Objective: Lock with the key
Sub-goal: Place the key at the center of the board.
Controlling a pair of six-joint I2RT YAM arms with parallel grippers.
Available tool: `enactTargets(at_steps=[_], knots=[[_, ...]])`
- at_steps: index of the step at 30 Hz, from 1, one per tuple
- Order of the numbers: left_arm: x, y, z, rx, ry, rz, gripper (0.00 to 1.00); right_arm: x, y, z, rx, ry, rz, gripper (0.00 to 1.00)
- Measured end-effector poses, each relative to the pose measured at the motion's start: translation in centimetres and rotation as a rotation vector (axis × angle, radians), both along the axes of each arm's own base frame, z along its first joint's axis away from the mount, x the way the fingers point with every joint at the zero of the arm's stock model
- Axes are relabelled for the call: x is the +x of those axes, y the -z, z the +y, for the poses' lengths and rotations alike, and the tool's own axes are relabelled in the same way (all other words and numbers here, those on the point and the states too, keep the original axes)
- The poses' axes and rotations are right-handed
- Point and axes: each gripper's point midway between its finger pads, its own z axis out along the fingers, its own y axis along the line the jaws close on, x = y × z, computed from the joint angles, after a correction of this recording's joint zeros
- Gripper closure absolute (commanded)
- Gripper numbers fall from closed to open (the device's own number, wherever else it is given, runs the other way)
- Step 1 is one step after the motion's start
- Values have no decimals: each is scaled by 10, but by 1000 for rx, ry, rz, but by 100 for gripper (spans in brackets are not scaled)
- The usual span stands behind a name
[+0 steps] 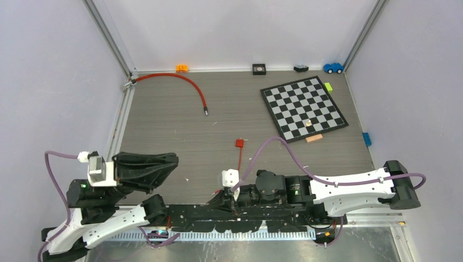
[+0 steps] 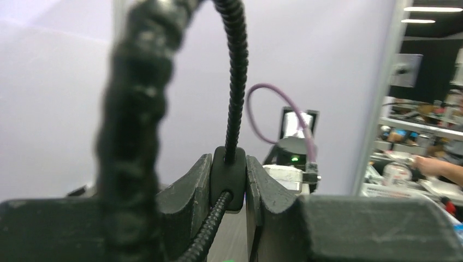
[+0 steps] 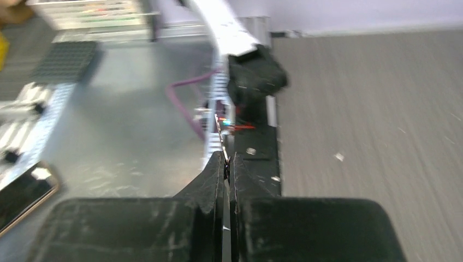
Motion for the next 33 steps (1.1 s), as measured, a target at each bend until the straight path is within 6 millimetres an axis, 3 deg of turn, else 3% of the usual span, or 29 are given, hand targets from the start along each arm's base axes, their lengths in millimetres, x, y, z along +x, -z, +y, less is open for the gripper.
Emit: enactTargets(at_steps=[4, 9, 10, 12, 13, 15, 19, 22, 23, 27, 31, 32, 33], knots=[[33, 12, 5, 41, -144, 143, 100, 42, 14, -4, -74, 249, 23, 99], [81, 42, 0, 171, -353, 365, 100, 128, 26, -14, -204, 615, 216, 99], [91, 55, -5, 223, -395, 408, 100, 150, 32, -20, -221, 697, 269, 99], [103, 80, -18, 322, -442, 465, 100, 177, 47, -35, -256, 812, 342, 99], [113, 106, -31, 432, -475, 513, 100, 191, 55, -44, -276, 872, 380, 99], [118, 127, -42, 519, -491, 548, 100, 212, 70, -63, -303, 972, 445, 99], [137, 186, -77, 753, -490, 658, 100, 252, 91, -103, -336, 1144, 545, 98], [156, 218, -82, 832, -484, 764, 100, 270, 103, -118, -357, 1196, 583, 95], [166, 226, -79, 837, -487, 805, 100, 286, 111, -131, -371, 1238, 608, 93], [201, 242, -77, 808, -488, 904, 100, 308, 153, -150, -488, 1268, 673, 82], [227, 263, -108, 855, -403, 945, 100, 324, 200, -168, -645, 1270, 718, 72], [231, 268, -116, 867, -386, 947, 100, 328, 206, -170, -665, 1271, 720, 67], [237, 273, -124, 877, -364, 950, 100, 332, 212, -173, -688, 1272, 720, 56]])
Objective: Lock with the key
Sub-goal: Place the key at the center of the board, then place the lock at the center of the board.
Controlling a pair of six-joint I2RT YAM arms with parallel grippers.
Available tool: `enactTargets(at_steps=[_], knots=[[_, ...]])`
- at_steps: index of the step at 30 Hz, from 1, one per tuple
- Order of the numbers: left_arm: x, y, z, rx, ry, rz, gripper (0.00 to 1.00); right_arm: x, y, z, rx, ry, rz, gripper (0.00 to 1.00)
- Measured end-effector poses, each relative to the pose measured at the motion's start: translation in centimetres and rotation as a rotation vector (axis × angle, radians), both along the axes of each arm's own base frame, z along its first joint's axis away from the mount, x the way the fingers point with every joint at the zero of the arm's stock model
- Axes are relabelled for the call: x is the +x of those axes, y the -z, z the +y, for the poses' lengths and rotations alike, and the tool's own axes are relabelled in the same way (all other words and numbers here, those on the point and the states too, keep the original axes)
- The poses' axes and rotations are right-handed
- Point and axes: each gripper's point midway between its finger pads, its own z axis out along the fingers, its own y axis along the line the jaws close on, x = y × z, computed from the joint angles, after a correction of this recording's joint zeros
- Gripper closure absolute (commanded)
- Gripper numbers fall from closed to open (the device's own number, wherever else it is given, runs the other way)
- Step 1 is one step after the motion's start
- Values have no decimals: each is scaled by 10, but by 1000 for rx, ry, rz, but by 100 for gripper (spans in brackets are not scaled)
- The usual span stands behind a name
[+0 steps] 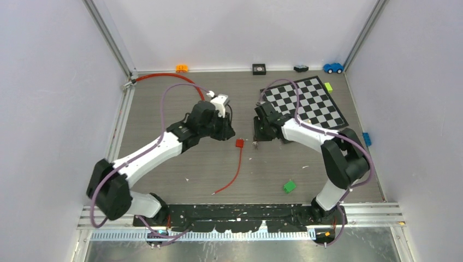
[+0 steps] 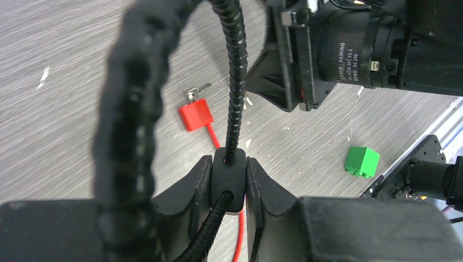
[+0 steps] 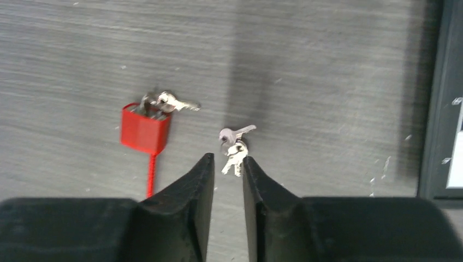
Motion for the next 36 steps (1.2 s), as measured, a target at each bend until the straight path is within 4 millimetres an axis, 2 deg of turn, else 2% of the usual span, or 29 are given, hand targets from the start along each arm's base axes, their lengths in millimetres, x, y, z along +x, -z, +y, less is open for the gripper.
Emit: enactTargets(at_steps=[1, 5, 9, 12, 15, 18, 20, 21, 24, 27, 29, 32, 36], knots=[[5, 6, -8, -2, 18, 11, 100, 4, 4, -2, -12, -4, 7, 48], [23, 25, -33, 1, 68, 53, 100, 14, 2, -8, -43, -23, 3, 41], [44, 44, -54, 18, 107, 78, 100, 12, -20, -13, -35, -14, -47, 39], [54, 55, -66, 26, 134, 97, 98, -1, -47, -27, -10, 19, -117, 38], [66, 62, -81, 23, 163, 113, 72, -23, -80, -46, 46, 78, -203, 36], [79, 70, -97, 18, 186, 133, 66, -43, -102, -62, 105, 129, -276, 34], [83, 77, -102, 25, 190, 153, 59, -54, -111, -72, 125, 157, -303, 32], [83, 82, -101, 34, 188, 162, 54, -58, -113, -77, 127, 172, -312, 32], [81, 90, -95, 61, 168, 185, 24, -69, -117, -91, 123, 213, -328, 32], [81, 95, -91, 75, 149, 191, 21, -77, -117, -100, 124, 239, -333, 32], [78, 101, -86, 94, 136, 204, 8, -83, -114, -104, 126, 251, -324, 32], [71, 105, -71, 132, 101, 213, 10, -89, -111, -106, 130, 262, -310, 32], [60, 100, -46, 174, 23, 196, 11, -95, -111, -109, 152, 281, -310, 32]])
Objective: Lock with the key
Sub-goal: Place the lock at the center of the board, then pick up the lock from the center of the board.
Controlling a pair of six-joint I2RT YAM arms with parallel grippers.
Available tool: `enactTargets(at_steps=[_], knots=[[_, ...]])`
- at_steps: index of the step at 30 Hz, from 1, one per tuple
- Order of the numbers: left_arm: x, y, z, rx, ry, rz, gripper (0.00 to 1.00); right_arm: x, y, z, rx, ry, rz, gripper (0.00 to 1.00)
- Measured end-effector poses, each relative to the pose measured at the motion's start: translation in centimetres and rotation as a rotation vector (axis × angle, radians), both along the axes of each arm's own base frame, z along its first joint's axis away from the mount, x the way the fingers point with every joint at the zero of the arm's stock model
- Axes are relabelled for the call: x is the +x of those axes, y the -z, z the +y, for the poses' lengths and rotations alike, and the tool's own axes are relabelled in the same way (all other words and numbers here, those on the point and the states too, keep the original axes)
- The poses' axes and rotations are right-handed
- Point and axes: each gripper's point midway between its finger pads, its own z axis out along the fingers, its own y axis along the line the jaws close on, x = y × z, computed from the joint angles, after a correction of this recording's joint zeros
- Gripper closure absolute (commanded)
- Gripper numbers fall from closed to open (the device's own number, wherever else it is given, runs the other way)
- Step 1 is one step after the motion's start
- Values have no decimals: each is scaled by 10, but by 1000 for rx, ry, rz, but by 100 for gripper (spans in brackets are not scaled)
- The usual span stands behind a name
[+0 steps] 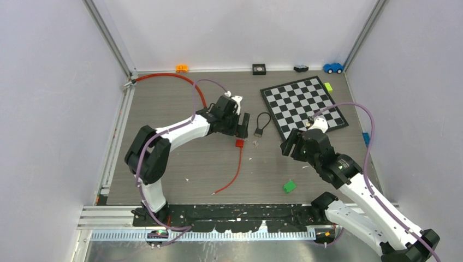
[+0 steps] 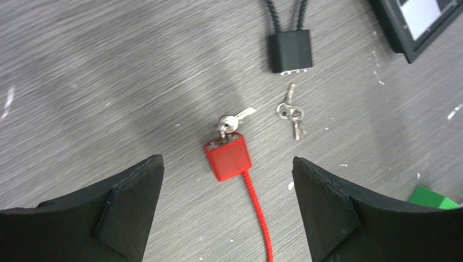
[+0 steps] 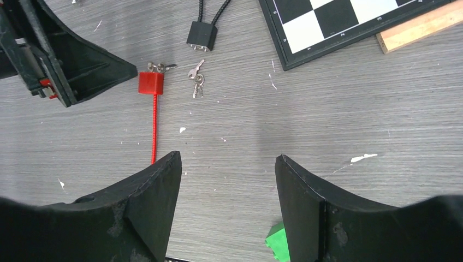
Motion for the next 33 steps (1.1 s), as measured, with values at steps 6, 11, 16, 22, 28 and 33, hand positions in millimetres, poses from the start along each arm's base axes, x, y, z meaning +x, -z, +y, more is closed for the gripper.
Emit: enactTargets(at_steps=[6, 11, 16, 22, 28, 33], knots=[[-2, 2, 12, 68, -75, -31, 17, -10, 9, -4, 16, 7, 7, 32], [-12, 23, 10, 163, -94, -1, 20, -11, 16, -4, 11, 5, 29, 32], [-24, 41, 4, 246, -101, 2, 27, -12, 22, -3, 12, 1, 42, 32], [-28, 53, 4, 297, -111, -1, 51, -16, 25, -4, 19, -1, 40, 33], [-26, 57, 8, 311, -125, 1, 49, -16, 24, -3, 26, -7, 39, 33], [-25, 57, 8, 315, -132, -3, 52, -17, 24, -1, 31, -15, 42, 33]])
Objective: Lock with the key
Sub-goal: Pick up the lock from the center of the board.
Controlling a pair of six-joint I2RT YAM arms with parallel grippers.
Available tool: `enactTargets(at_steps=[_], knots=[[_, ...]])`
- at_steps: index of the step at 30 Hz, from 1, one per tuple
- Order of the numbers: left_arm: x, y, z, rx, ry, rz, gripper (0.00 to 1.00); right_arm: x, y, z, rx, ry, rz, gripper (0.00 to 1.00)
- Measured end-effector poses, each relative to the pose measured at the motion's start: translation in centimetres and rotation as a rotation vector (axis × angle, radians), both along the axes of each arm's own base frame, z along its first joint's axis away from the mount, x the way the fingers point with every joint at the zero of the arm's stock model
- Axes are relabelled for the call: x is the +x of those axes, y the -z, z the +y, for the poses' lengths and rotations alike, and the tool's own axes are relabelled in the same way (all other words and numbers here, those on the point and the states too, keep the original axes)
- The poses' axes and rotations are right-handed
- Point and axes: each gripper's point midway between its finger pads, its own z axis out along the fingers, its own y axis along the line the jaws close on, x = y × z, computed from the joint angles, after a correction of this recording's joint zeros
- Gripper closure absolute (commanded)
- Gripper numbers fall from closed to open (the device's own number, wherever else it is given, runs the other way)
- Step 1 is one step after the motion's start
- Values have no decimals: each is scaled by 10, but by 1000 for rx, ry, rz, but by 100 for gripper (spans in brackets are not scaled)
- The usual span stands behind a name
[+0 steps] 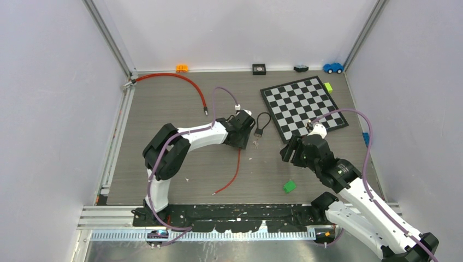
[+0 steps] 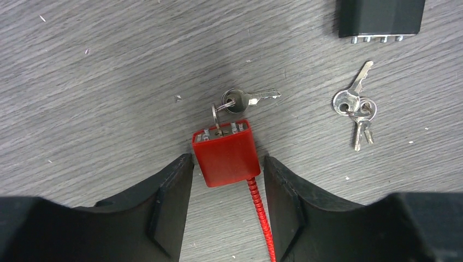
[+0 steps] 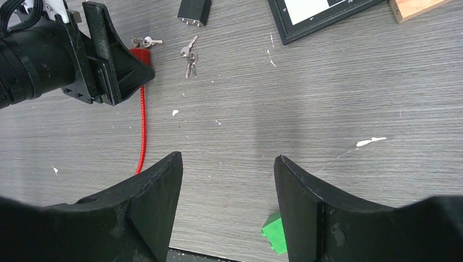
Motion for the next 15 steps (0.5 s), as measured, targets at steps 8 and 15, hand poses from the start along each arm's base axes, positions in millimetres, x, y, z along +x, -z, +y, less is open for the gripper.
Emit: enactTargets(at_steps=[8, 15], knots=[[1, -1, 0, 0, -4, -1, 100, -2, -3, 0, 15, -6, -13, 33], [-27, -20, 16, -90, 25, -19, 100, -12, 0, 13, 62, -101, -28, 32]])
